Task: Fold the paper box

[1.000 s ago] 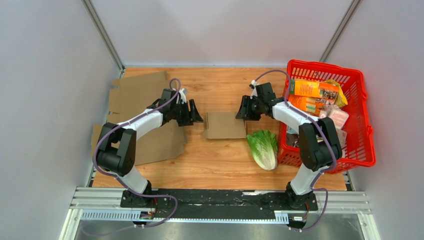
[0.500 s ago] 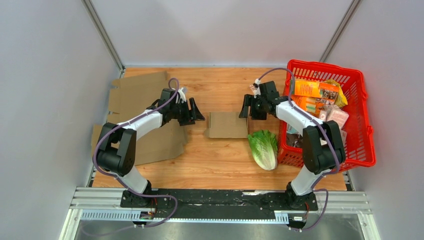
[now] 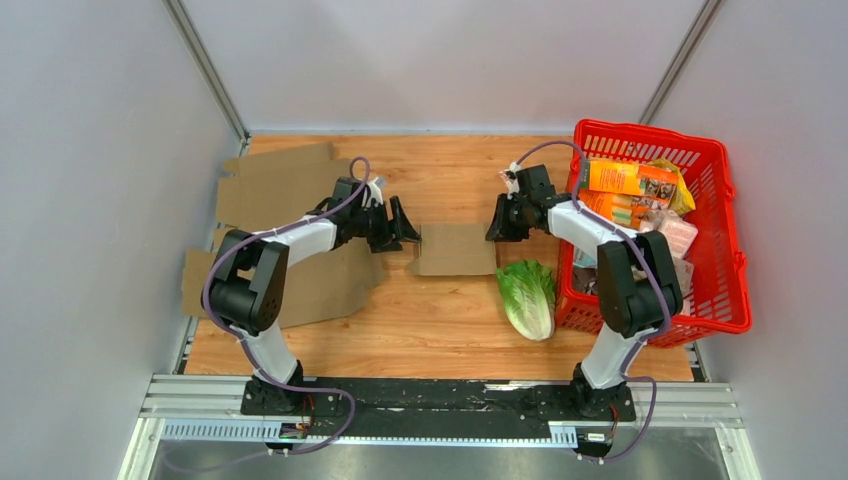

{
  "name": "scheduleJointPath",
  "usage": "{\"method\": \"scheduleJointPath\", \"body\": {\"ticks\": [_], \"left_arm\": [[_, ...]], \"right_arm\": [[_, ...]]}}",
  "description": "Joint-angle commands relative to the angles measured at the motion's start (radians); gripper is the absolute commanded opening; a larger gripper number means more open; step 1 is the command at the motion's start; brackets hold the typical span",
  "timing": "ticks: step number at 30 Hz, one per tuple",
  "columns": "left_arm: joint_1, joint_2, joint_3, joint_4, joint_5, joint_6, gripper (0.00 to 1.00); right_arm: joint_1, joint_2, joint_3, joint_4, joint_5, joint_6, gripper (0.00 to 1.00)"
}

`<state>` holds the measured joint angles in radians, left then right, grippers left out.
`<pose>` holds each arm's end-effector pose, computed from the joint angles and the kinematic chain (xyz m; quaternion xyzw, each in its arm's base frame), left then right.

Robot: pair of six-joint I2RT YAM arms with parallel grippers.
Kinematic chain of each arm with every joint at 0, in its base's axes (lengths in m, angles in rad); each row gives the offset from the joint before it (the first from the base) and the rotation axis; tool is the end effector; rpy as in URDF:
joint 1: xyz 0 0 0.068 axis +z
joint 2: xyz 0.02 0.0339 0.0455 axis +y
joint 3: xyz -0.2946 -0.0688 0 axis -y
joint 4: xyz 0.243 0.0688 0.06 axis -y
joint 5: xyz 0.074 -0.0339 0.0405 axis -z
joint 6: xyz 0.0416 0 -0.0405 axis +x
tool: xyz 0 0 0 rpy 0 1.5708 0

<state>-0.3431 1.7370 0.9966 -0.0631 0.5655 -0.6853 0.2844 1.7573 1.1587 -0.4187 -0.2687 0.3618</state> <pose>0.3356 -0.1436 0.2059 -0.0487 0.8953 -0.4020 0.1857 0.3512 0.1142 0.2186 0.0003 0.9540 0.2082 0.2158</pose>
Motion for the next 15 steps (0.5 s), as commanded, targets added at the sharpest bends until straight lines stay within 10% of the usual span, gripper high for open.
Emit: {"method": "scheduleJointPath", "body": {"ticks": [1, 15], "left_arm": [[-0.016, 0.030, 0.031, 0.097, 0.022, -0.031, 0.76], [-0.036, 0.079, -0.013, 0.255, 0.036, -0.132, 0.78]], "right_arm": [[-0.025, -0.016, -0.036, 0.037, 0.040, -0.001, 0.22], [-0.086, 0.010, -0.063, 0.041, 0.019, 0.040, 0.17]]}}
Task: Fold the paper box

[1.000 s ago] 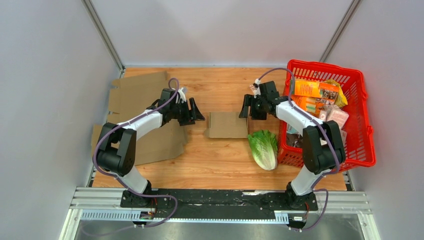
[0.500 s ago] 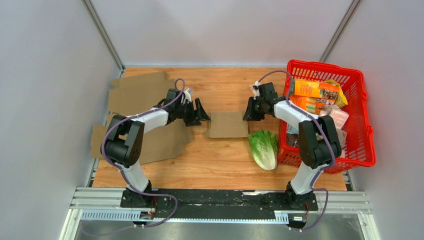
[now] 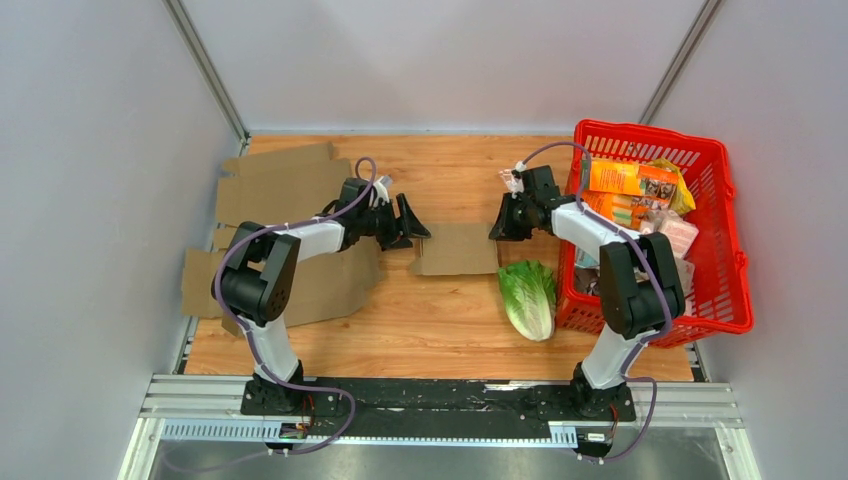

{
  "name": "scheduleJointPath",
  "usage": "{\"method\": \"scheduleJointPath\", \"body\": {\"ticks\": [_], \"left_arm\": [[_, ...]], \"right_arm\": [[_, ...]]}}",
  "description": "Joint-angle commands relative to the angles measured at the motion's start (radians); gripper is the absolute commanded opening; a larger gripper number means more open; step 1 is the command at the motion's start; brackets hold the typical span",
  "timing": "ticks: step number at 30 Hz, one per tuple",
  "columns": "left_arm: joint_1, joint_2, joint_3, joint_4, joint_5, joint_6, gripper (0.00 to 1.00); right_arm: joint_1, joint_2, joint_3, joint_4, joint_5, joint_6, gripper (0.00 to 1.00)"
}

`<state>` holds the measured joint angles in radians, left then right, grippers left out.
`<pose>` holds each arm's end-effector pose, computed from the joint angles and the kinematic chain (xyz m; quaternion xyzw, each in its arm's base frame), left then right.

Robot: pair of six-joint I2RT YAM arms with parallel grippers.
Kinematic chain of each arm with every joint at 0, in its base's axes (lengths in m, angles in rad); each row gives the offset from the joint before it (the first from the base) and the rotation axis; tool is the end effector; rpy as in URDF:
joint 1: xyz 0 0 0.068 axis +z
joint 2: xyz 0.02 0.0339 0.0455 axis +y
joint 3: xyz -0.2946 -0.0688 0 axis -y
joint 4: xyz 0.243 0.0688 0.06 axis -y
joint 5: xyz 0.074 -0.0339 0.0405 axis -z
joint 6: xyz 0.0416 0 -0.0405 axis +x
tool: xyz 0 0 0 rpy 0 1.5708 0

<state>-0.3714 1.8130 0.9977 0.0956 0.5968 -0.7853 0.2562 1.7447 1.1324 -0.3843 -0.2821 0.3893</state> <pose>0.3479 -0.1606 0.1923 -0.0601 0.8769 -0.4399 0.1840 0.3513 0.1040 0.2174 0.0234 0.9501 0.2168 0.2231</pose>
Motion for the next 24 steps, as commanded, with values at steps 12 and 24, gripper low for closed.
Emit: {"method": "scheduleJointPath", "body": {"ticks": [12, 24], "left_arm": [[-0.008, -0.037, -0.057, 0.099, -0.040, -0.037, 0.79], [-0.008, -0.027, -0.064, 0.102, -0.051, -0.028, 0.79]], "right_arm": [[-0.090, 0.027, -0.057, 0.047, -0.046, 0.048, 0.08], [-0.133, 0.024, -0.080, 0.064, -0.060, 0.079, 0.00]]}}
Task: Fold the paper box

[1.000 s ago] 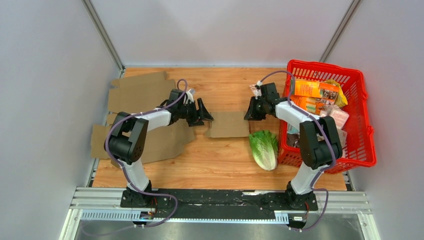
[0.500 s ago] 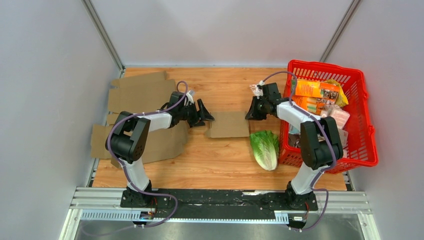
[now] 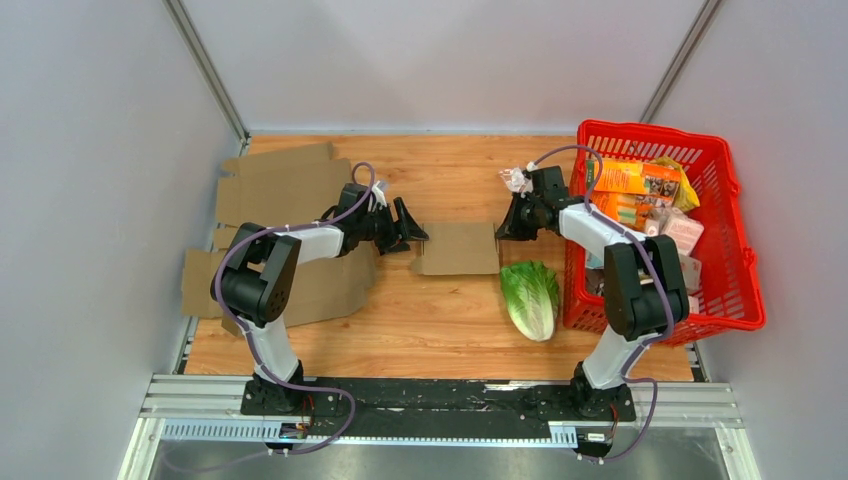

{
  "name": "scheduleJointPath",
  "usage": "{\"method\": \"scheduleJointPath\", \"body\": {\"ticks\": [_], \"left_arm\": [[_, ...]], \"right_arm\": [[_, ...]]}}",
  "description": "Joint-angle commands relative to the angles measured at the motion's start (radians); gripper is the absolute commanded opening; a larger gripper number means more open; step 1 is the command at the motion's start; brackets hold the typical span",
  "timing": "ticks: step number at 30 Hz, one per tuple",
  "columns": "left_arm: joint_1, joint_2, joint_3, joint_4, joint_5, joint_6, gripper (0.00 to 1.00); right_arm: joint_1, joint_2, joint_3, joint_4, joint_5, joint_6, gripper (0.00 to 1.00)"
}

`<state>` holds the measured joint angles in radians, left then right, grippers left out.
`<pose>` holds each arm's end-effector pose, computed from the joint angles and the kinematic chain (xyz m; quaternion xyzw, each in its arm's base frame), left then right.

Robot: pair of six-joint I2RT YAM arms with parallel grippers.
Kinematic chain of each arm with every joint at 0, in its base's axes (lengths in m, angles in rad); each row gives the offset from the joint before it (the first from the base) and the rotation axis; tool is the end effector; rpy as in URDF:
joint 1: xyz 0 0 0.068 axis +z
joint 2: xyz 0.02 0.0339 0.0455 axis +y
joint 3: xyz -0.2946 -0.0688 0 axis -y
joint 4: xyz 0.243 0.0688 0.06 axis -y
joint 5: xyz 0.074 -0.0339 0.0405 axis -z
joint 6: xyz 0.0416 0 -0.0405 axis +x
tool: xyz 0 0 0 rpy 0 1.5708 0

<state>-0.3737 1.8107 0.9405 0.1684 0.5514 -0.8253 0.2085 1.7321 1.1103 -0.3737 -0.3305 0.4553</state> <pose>0.3422 -0.1576 0.1819 -0.0837 0.8763 -0.4324 0.1951 0.3508 0.0880 0.2164 0.0701 0.9444 0.2403 0.2132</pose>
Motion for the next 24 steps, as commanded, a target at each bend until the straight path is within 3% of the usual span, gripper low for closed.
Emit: {"method": "scheduleJointPath", "body": {"ticks": [1, 8, 13, 19, 24], "left_arm": [[-0.005, -0.034, -0.006, 0.023, -0.008, 0.015, 0.79], [-0.001, -0.108, 0.033, -0.162, -0.079, 0.127, 0.79], [0.013, -0.117, 0.063, -0.237, -0.071, 0.183, 0.80], [0.056, -0.100, 0.049, -0.173, 0.021, 0.146, 0.81], [0.067, -0.056, 0.035, 0.029, 0.151, 0.046, 0.81]], "right_arm": [[-0.084, 0.034, -0.070, 0.068, -0.027, 0.011, 0.00], [-0.029, 0.007, -0.058, 0.125, -0.087, 0.077, 0.00], [-0.001, -0.006, 0.002, 0.035, -0.047, 0.111, 0.00], [0.002, -0.045, 0.033, -0.018, -0.067, 0.102, 0.00], [0.002, -0.049, 0.031, -0.011, -0.110, 0.097, 0.00]]}}
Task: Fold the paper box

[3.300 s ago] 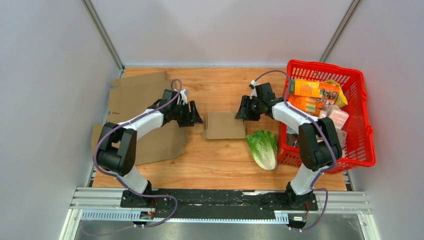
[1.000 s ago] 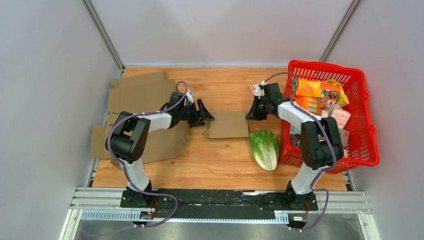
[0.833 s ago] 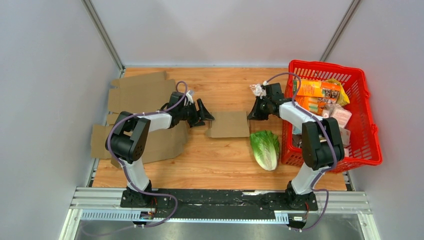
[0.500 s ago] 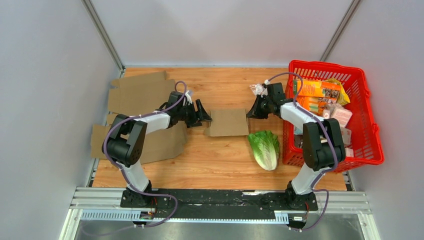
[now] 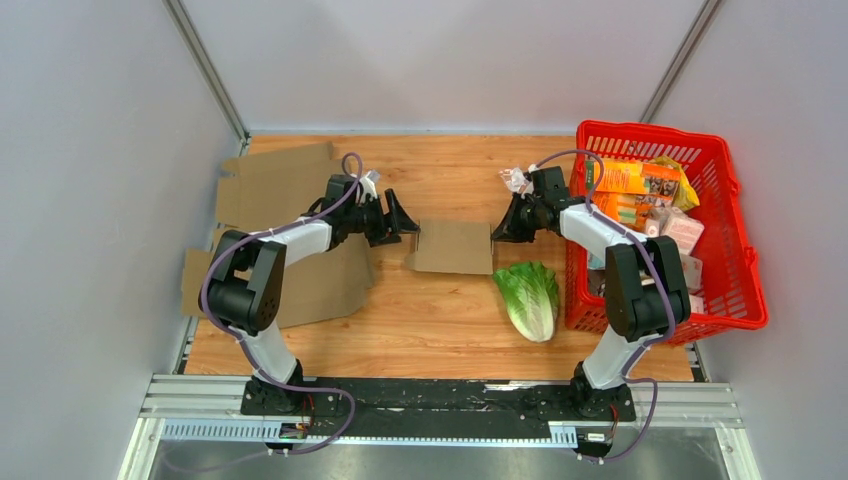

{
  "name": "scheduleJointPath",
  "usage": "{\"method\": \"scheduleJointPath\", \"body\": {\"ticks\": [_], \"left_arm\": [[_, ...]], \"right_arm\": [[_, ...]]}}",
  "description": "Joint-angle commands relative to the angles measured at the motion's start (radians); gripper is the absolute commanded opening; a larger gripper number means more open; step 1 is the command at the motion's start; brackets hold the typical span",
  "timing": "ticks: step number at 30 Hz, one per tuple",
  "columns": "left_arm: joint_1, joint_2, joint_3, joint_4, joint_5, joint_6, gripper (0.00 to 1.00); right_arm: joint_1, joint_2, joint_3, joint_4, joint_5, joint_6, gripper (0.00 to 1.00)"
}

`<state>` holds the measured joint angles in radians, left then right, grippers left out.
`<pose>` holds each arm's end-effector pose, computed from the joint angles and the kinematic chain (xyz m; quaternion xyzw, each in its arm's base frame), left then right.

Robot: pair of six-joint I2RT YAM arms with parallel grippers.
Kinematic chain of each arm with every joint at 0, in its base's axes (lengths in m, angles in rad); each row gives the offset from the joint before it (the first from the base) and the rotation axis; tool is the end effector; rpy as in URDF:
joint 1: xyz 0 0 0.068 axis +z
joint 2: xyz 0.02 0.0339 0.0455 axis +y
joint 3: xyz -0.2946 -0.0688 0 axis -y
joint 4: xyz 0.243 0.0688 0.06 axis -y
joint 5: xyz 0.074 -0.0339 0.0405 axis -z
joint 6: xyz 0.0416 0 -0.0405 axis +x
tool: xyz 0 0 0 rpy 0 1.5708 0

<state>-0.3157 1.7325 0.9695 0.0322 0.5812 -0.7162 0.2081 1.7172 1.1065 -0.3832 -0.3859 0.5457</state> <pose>0.3404 -0.1352 0.2071 -0.0595 0.8806 -0.4203 0.2107 0.3469 0.0893 0.2204 0.1043 0.9367 0.2737 0.1919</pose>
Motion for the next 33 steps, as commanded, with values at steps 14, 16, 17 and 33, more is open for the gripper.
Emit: {"method": "scheduleJointPath", "body": {"ticks": [14, 16, 17, 33], "left_arm": [[0.017, -0.001, 0.035, 0.037, 0.078, 0.005, 0.82], [0.017, 0.015, 0.038, 0.038, 0.106, -0.018, 0.82], [0.018, 0.018, 0.034, 0.044, 0.111, -0.026, 0.82], [0.020, 0.075, -0.104, 0.660, 0.304, -0.466, 0.72]], "right_arm": [[0.001, -0.071, 0.050, 0.010, -0.126, 0.029, 0.00], [0.002, -0.076, 0.055, 0.012, -0.140, 0.036, 0.00], [0.001, -0.077, 0.055, 0.020, -0.145, 0.040, 0.00], [0.008, -0.088, 0.049, 0.064, -0.180, 0.077, 0.00]]}}
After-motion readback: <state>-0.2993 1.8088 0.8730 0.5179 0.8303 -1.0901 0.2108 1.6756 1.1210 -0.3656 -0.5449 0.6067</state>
